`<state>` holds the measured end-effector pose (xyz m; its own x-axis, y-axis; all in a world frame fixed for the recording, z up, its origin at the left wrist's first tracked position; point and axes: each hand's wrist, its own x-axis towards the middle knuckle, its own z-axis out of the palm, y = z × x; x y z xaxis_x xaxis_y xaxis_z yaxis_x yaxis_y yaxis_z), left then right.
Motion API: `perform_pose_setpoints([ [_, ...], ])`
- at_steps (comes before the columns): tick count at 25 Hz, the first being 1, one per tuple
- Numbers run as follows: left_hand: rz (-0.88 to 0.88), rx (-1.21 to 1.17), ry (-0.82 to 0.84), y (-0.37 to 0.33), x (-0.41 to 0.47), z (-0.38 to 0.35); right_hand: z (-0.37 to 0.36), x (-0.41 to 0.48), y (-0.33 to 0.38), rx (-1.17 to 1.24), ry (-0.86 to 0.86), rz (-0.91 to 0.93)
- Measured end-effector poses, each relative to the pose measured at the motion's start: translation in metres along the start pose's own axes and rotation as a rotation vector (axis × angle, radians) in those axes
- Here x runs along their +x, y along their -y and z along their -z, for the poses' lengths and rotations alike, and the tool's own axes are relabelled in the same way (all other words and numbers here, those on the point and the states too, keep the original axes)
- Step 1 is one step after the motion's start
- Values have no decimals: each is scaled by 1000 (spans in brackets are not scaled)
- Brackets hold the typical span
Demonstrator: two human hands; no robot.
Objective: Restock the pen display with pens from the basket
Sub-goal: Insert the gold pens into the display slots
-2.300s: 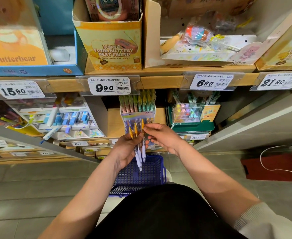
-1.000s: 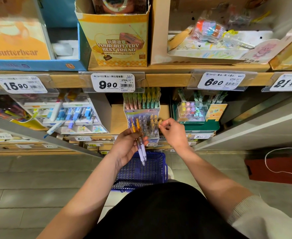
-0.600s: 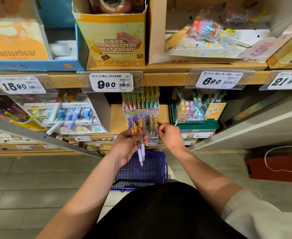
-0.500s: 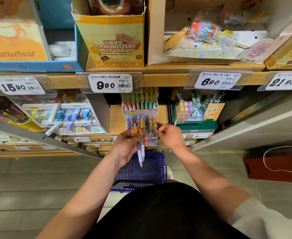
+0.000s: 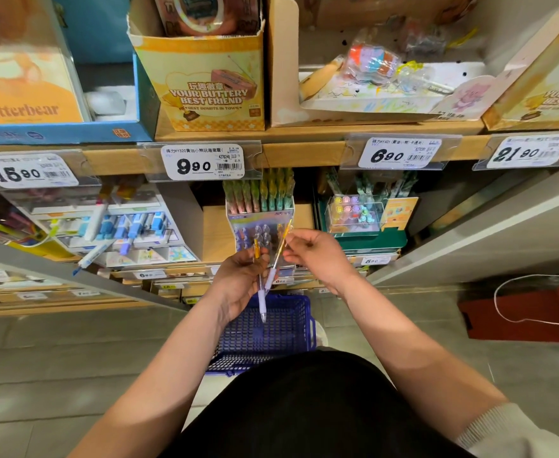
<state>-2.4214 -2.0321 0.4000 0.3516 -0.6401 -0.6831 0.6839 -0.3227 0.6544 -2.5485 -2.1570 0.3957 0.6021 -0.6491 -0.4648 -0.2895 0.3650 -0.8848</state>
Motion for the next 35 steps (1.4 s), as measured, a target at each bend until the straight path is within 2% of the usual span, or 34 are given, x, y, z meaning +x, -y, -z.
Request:
perform_pose_setpoints([
  [5,72,-8,-56,1,-3,9,20,-1,-4,-282,-297,220],
  [8,71,-16,-75,4,-3,10,14,-2,-16,-430,-354,327],
  [16,54,-11,-73,2,-5,15,1,9,-44,-601,-312,392],
  [24,66,8,-72,3,0,15,-7,17,-57,-883,-191,251],
  [31,26,52,0,4,-2,13,-10,20,-54,-884,-207,136],
  [33,22,47,-1,4,-1,11,-6,15,-46,-733,-236,123],
  [35,16,40,1,4,0,8,-4,7,-32,-475,-231,113],
])
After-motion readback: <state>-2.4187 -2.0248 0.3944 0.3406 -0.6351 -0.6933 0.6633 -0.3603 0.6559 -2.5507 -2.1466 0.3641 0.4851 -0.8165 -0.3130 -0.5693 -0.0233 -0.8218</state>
